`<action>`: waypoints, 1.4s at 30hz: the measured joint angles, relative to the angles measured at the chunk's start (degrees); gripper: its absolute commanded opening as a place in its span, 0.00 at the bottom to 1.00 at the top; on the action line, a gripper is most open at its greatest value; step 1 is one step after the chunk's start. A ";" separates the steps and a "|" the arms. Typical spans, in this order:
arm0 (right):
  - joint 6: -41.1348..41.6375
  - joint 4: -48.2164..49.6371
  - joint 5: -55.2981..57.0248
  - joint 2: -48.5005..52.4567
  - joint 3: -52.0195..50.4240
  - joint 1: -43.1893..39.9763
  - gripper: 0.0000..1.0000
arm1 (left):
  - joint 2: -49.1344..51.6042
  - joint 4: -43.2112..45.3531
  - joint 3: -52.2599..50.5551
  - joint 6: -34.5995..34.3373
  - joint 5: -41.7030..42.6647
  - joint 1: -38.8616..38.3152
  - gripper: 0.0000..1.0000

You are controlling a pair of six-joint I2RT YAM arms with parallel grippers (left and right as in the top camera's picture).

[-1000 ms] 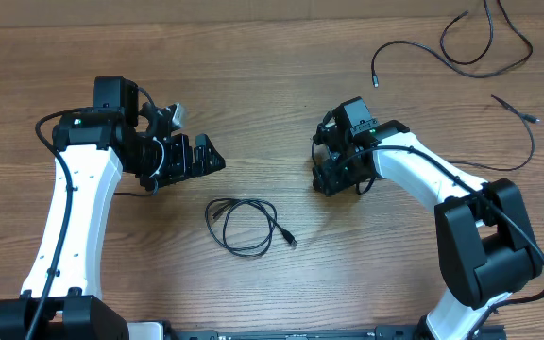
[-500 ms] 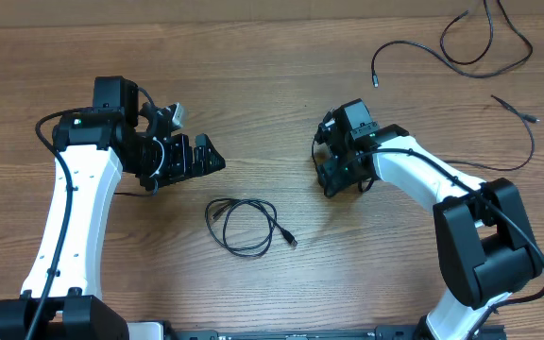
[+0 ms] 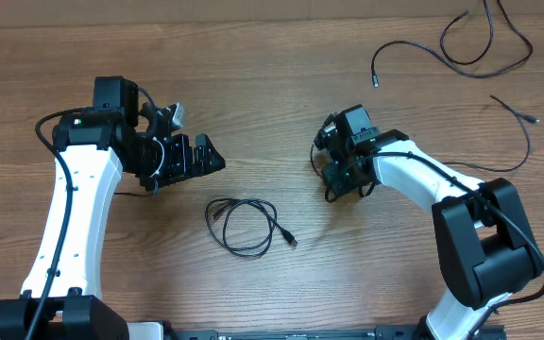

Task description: Untangle cables

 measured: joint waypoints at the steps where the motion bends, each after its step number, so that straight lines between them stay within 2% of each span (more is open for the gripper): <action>1: 1.09 0.70 0.04 0.00 -0.02 0.00 0.04 | 0.00 0.00 0.00 0.00 0.00 0.00 1.00; 7: 8.92 0.26 0.02 0.07 2.03 0.00 0.04 | 0.00 0.00 0.00 0.00 0.00 0.00 1.00; 12: 15.98 -4.52 1.29 0.04 10.67 0.02 0.04 | 0.00 0.00 0.00 0.00 0.00 0.00 1.00; 19: 27.71 -15.06 15.80 -2.47 23.41 -0.04 0.04 | 0.00 0.02 0.00 0.00 -0.02 0.00 0.99; 24: 32.94 -16.81 25.09 -7.10 26.21 -1.60 0.04 | 0.00 0.00 0.00 0.02 0.00 0.00 0.99; 36: 35.82 -16.37 29.83 -8.26 26.40 -19.93 0.04 | 0.00 0.00 0.00 0.00 -0.02 0.00 1.00; 42: 35.39 -16.31 30.23 -8.26 26.40 -23.96 0.05 | 0.00 0.00 0.00 0.00 0.00 0.00 0.99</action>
